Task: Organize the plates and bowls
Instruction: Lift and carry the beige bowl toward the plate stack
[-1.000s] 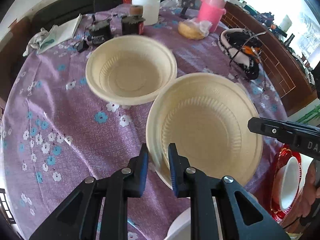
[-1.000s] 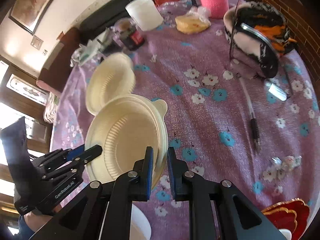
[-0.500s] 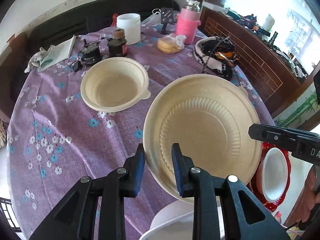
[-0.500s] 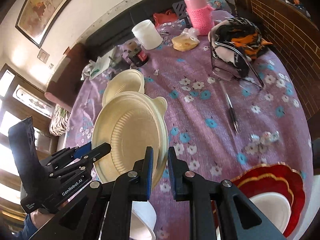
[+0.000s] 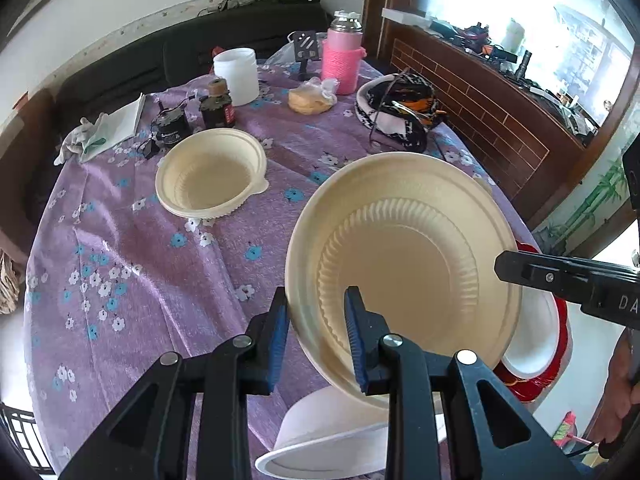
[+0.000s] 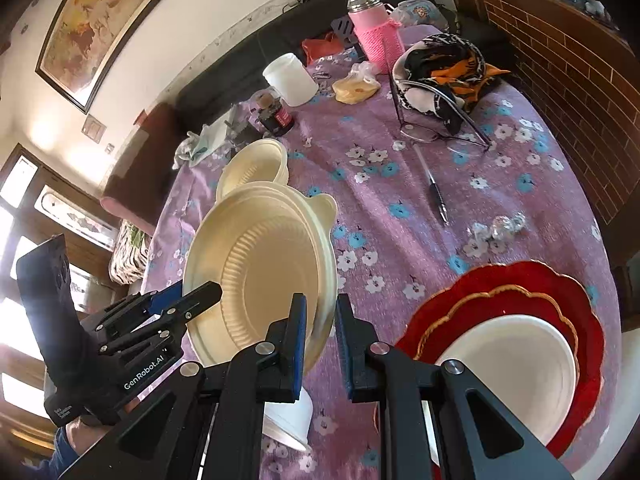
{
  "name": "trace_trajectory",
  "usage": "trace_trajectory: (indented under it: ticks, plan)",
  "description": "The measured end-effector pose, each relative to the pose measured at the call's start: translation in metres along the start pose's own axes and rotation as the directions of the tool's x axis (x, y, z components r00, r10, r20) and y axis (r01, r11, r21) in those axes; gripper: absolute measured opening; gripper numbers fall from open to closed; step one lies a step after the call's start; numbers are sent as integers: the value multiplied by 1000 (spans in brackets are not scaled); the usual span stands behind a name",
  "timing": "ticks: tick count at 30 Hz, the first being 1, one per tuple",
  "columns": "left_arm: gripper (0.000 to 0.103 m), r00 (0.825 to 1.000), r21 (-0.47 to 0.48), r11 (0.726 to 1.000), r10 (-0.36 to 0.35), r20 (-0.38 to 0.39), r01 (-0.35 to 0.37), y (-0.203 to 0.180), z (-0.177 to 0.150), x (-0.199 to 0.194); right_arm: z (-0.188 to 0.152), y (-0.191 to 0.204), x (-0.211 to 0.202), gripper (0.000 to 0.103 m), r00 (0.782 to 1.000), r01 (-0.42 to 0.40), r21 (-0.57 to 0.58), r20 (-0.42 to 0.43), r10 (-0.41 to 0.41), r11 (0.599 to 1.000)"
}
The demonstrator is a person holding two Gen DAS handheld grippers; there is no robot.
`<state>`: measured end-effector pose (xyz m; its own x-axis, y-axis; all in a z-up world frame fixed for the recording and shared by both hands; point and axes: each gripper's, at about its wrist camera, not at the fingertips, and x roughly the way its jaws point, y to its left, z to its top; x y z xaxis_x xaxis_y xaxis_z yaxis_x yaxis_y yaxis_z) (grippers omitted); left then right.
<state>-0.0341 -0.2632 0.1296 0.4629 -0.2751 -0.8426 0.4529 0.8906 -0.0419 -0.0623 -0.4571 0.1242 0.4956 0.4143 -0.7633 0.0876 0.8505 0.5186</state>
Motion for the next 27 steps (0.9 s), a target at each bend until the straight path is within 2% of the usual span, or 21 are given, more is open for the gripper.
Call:
trace_trajectory:
  ticks: [8, 16, 27]
  plan:
    - [29, 998, 36, 999, 9, 56, -11, -20, 10, -17, -4, -4, -22, 16, 999, -4, -1, 45, 4, 1000]
    - [34, 995, 95, 995, -18, 96, 9, -49, 19, -29, -7, -13, -55, 16, 994, 11, 8, 105, -11, 1000]
    - [35, 995, 220, 972, -88, 36, 78, -108, 7, -15, -43, -60, -89, 16, 990, 36, 124, 128, -52, 992]
